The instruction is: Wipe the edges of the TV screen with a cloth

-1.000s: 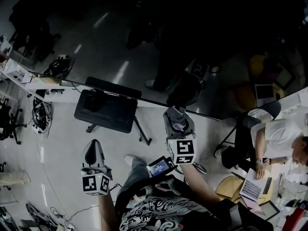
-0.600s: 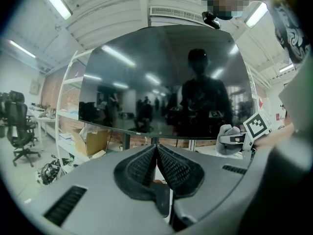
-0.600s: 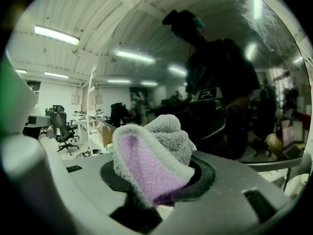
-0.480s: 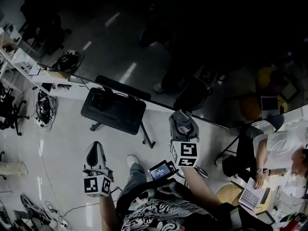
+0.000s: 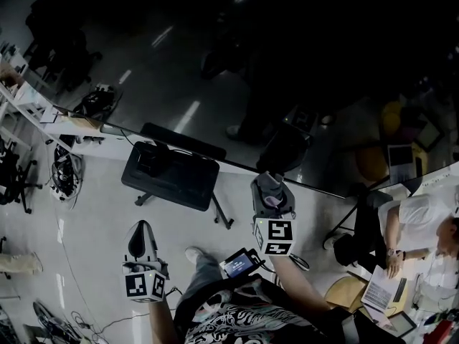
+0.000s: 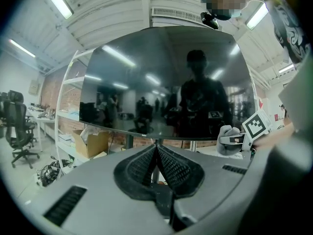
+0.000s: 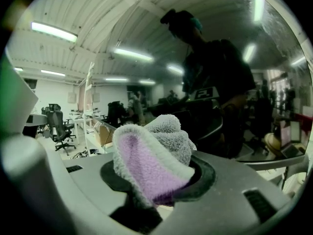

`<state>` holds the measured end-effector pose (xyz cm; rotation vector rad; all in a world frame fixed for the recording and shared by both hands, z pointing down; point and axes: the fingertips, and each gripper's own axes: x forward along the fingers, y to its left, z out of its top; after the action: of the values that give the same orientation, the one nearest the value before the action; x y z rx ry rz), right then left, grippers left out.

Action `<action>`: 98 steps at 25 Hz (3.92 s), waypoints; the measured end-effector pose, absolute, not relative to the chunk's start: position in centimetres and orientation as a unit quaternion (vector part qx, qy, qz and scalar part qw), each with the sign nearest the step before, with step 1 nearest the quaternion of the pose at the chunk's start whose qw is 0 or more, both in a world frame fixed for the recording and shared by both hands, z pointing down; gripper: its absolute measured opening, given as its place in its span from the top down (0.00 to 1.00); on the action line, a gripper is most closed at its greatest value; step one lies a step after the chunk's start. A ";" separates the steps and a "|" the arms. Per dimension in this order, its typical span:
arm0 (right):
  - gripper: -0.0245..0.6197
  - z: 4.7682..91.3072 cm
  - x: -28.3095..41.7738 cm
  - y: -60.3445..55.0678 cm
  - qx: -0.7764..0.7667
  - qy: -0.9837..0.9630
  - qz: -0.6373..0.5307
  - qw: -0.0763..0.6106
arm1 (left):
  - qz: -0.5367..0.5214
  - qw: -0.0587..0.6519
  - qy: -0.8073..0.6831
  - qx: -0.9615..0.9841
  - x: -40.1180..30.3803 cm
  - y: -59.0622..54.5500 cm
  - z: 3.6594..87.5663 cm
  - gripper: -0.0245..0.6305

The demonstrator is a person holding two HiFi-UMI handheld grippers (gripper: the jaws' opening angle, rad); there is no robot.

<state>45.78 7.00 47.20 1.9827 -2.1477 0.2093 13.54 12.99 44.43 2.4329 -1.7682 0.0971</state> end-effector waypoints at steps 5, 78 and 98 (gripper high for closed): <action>0.64 47.2 44.6 6.1 0.684 -0.719 0.072 0.106 | 0.035 0.070 -0.578 0.812 12.1 11.9 44.9 0.94; 0.64 47.5 27.8 -4.3 0.686 -0.709 0.126 0.106 | 0.020 0.111 -0.588 0.801 -5.2 1.0 48.6 0.94; 0.64 47.5 26.5 -5.3 0.724 -0.662 0.171 0.091 | 0.013 0.111 -0.617 0.779 -7.4 2.0 48.2 0.94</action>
<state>26.55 -5.26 47.49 2.1520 -1.9668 0.5086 -7.43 2.03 48.18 2.2896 -1.8119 0.0387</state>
